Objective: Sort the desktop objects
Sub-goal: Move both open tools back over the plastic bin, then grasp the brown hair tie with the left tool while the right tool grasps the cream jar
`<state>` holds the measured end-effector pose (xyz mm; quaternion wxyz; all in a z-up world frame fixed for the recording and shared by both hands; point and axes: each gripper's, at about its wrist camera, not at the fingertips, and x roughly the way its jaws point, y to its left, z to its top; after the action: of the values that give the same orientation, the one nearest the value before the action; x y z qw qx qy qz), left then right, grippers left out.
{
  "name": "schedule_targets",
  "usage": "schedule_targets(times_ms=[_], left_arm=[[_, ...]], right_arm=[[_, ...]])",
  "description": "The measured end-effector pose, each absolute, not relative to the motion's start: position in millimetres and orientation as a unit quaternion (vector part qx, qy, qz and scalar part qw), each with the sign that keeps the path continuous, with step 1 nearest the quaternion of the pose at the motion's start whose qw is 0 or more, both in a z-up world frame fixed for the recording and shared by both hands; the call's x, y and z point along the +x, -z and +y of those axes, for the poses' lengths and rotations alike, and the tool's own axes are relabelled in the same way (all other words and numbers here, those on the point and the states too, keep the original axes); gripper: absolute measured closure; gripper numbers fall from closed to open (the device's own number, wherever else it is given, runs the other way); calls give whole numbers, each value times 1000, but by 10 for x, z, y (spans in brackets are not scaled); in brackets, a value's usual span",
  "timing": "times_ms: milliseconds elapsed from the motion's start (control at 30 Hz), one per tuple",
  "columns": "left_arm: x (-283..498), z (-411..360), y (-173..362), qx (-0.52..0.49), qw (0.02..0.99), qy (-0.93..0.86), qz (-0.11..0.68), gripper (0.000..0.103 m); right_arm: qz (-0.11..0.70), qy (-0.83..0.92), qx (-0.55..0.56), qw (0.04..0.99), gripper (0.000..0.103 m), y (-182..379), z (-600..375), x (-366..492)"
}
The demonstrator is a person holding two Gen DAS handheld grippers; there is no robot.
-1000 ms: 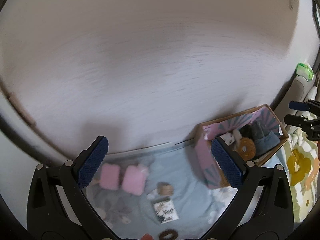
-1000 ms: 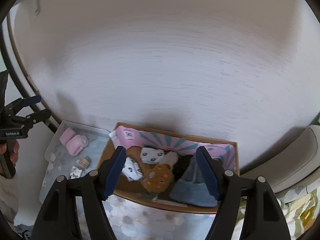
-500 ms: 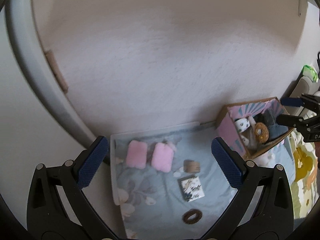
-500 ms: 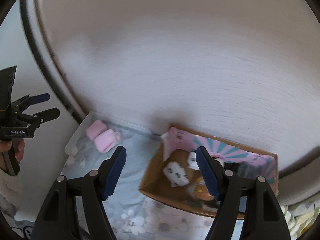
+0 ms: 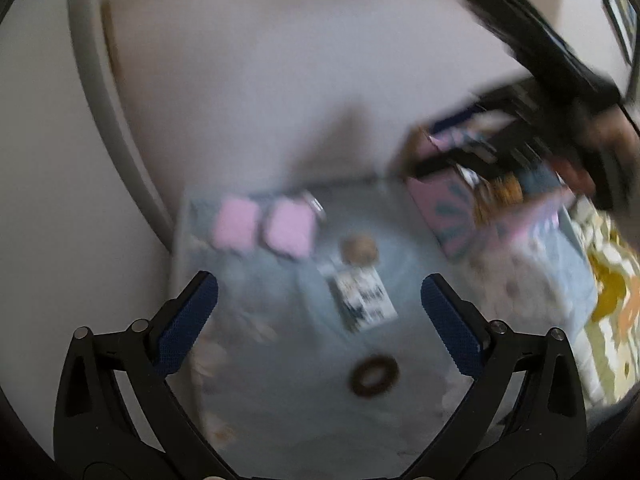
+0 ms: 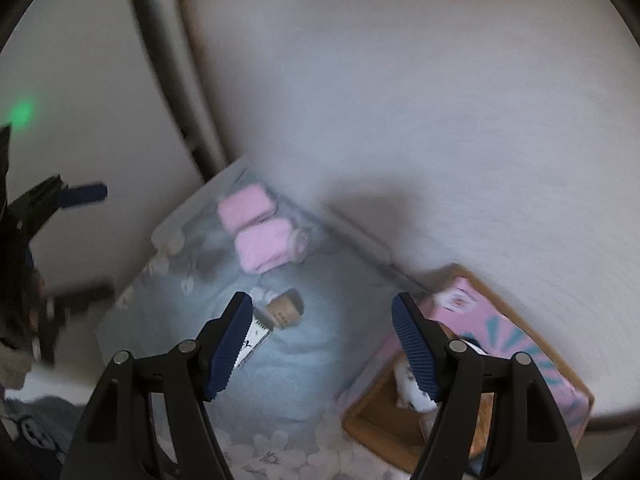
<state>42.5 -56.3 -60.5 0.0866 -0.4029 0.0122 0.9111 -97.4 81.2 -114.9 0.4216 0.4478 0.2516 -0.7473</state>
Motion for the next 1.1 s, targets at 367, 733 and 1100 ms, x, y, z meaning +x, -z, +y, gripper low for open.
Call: schedule_targets(times_ms=[367, 733, 1100], left_arm=[[627, -123, 1595, -449, 93, -888, -6, 16], [585, -179, 1753, -451, 90, -888, -13, 34], [595, -233, 1768, -445, 93, -891, 0, 71]], right_arm=[[373, 634, 474, 483, 36, 1922, 256, -864], [406, 586, 505, 487, 54, 2291, 113, -943], [409, 566, 523, 489, 77, 2451, 40, -919]])
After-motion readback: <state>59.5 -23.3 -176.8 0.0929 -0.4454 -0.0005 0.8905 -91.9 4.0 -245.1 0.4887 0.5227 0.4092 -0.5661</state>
